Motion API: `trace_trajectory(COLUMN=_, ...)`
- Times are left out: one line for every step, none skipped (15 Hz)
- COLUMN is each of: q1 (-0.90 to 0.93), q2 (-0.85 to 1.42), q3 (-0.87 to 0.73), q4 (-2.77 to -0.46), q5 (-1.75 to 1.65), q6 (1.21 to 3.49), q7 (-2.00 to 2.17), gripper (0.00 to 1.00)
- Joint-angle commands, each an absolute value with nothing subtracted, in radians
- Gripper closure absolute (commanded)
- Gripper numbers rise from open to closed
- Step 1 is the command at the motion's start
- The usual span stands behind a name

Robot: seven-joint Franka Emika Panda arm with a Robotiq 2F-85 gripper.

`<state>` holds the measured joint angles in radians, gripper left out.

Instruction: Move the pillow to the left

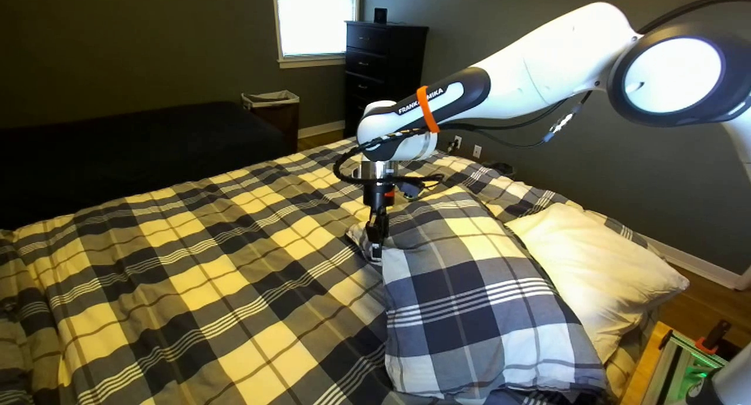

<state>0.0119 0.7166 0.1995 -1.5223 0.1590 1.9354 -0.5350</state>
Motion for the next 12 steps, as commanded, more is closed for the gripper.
trace_trajectory(q1=0.027, q2=0.848, q3=0.251, q4=-1.32, q5=0.143, q6=1.818, q7=-0.655, gripper=0.99)
trace_trajectory(q1=0.02, q2=0.771, q3=0.222, q4=-1.445, q5=0.151, q6=1.883, q7=-0.599, gripper=0.99)
trace_trajectory(q1=0.023, q2=0.787, q3=0.225, q4=-1.427, q5=0.15, q6=1.877, q7=-0.605, gripper=0.95)
trace_trajectory(q1=0.023, q2=0.791, q3=0.224, q4=-1.429, q5=0.15, q6=1.878, q7=-0.604, gripper=0.95)
trace_trajectory(q1=0.022, q2=0.791, q3=0.222, q4=-1.43, q5=0.149, q6=1.878, q7=-0.604, gripper=0.95)
trace_trajectory(q1=0.019, q2=0.79, q3=0.221, q4=-1.43, q5=0.15, q6=1.878, q7=-0.604, gripper=0.95)
trace_trajectory(q1=0.018, q2=0.79, q3=0.221, q4=-1.43, q5=0.15, q6=1.878, q7=-0.604, gripper=0.95)
trace_trajectory(q1=0.018, q2=0.79, q3=0.221, q4=-1.43, q5=0.15, q6=1.878, q7=-0.604, gripper=0.99)
trace_trajectory(q1=0.033, q2=0.8, q3=0.224, q4=-1.416, q5=0.137, q6=1.873, q7=-0.607, gripper=0.99)
trace_trajectory(q1=0.049, q2=0.823, q3=0.227, q4=-1.381, q5=0.12, q6=1.841, q7=-0.615, gripper=0.99)
trace_trajectory(q1=0.073, q2=0.859, q3=0.235, q4=-1.328, q5=0.094, q6=1.797, q7=-0.637, gripper=0.99)
trace_trajectory(q1=0.095, q2=0.883, q3=0.239, q4=-1.291, q5=0.07, q6=1.756, q7=-0.649, gripper=0.99)
